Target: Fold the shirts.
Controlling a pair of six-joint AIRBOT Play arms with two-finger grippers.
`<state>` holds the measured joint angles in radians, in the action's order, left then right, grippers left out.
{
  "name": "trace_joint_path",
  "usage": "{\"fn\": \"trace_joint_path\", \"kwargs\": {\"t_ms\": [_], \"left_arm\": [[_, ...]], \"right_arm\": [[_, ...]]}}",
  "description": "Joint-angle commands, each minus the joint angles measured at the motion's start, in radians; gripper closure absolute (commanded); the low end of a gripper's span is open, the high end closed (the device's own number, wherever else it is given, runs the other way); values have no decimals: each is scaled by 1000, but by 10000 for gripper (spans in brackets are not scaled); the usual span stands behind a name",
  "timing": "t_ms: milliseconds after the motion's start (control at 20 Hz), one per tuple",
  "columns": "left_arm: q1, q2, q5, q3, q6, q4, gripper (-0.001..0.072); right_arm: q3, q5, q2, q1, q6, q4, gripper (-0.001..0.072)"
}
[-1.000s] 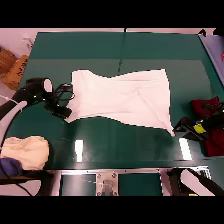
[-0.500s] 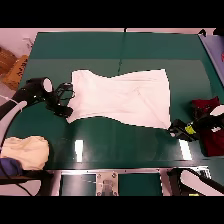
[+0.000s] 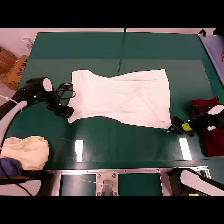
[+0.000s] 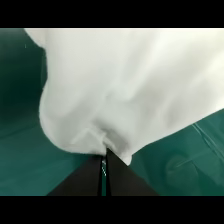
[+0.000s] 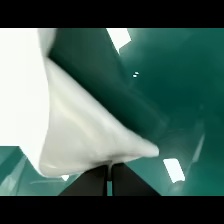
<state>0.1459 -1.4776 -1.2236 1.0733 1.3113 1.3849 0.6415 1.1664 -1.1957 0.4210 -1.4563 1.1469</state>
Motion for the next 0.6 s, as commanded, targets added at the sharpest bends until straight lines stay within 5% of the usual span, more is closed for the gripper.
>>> {"fn": "trace_joint_path", "kwargs": {"t_ms": [0,250,550], "left_arm": [[0,5,-16,7,0,-13,686],[0,151,-124,259,0,-29,686],[0,389,-48,859,59,-31,686]], "right_arm": [[64,67,2,0,29,-83,697],[410,223,98,1,100,-417,697],[979,108,183,108,28,-748,697]]}}
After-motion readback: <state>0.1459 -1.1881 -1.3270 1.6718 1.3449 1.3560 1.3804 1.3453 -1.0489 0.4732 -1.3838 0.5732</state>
